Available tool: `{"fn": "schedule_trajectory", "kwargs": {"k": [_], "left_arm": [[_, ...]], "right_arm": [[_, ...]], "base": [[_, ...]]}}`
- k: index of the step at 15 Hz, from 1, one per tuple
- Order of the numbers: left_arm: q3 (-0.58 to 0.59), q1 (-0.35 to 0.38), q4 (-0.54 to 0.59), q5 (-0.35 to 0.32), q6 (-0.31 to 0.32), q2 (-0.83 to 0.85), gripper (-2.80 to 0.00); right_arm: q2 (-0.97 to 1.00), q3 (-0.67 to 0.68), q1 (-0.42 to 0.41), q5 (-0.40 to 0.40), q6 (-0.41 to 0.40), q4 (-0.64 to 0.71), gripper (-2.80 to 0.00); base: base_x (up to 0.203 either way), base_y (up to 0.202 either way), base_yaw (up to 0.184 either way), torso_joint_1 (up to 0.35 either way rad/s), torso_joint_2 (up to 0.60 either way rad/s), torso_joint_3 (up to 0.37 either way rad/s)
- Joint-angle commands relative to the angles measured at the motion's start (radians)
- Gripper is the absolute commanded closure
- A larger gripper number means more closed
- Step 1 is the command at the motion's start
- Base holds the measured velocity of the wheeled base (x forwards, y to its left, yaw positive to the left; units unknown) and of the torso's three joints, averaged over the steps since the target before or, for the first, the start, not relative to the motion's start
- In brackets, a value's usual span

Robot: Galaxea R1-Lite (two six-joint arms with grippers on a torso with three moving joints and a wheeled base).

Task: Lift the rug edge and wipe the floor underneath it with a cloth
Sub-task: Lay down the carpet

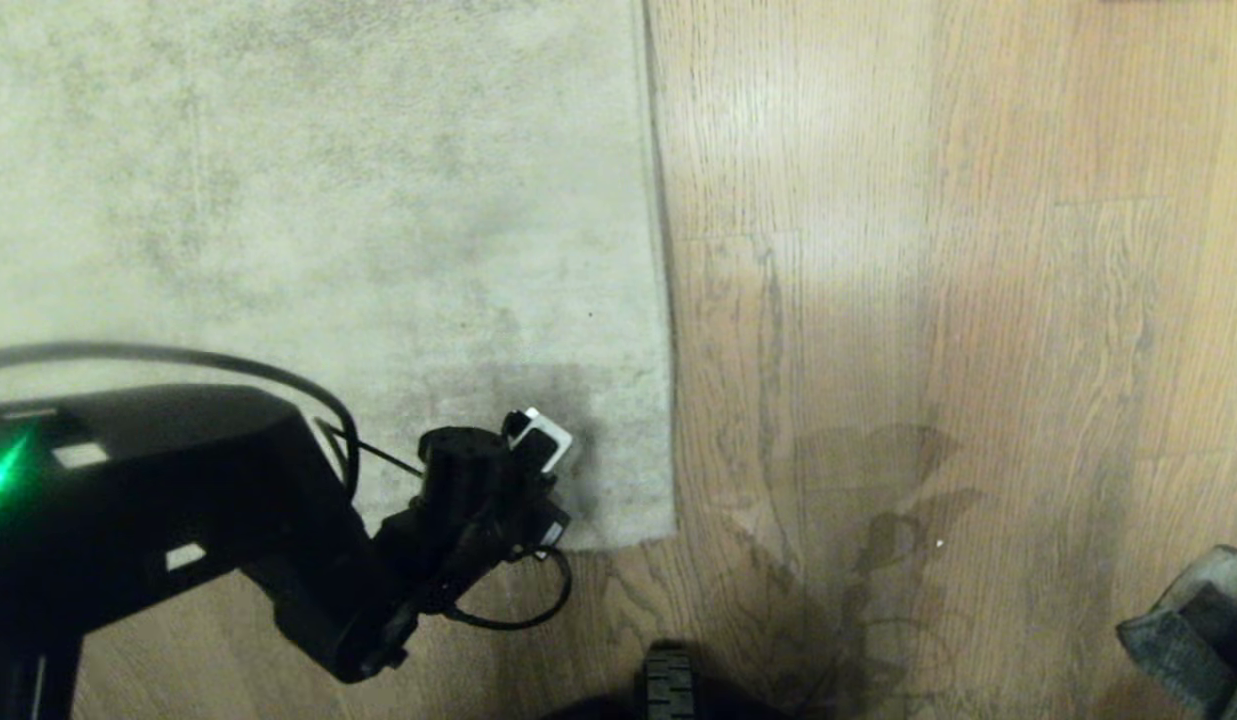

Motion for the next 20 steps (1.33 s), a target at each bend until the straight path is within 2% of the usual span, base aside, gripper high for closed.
{"fn": "schedule_trajectory", "kwargs": {"k": [1,6,11,16,20], "left_arm": [[-0.073,-0.066,0.013,-0.003,-0.05,0.061,0.0],[-0.126,-0.07,0.009,-0.039,-0.067,0.122,0.0],[-0.13,-0.066,0.0,-0.041,-0.065,0.127,0.0],[-0.119,-0.065,0.004,-0.042,-0.075,0.025,0.0],[-0.065,-0.04,0.057,-0.041,-0.091,-0.144,0.0]], "right_arm": [[0.001,0.0,0.0,0.0,0.0,-0.001,0.0],[0.001,0.0,0.0,0.0,0.0,-0.001,0.0],[0.0,0.0,0.0,0.0,0.0,-0.001,0.0],[0.002,0.0,0.0,0.0,0.0,-0.001,0.0],[0.001,0.0,0.0,0.0,0.0,-0.001,0.0]], "base": [[0.0,0.0,0.0,0.0,0.0,0.0],[0.0,0.0,0.0,0.0,0.0,0.0],[0.0,0.0,0.0,0.0,0.0,0.0],[0.0,0.0,0.0,0.0,0.0,0.0],[0.0,0.0,0.0,0.0,0.0,0.0]]}}
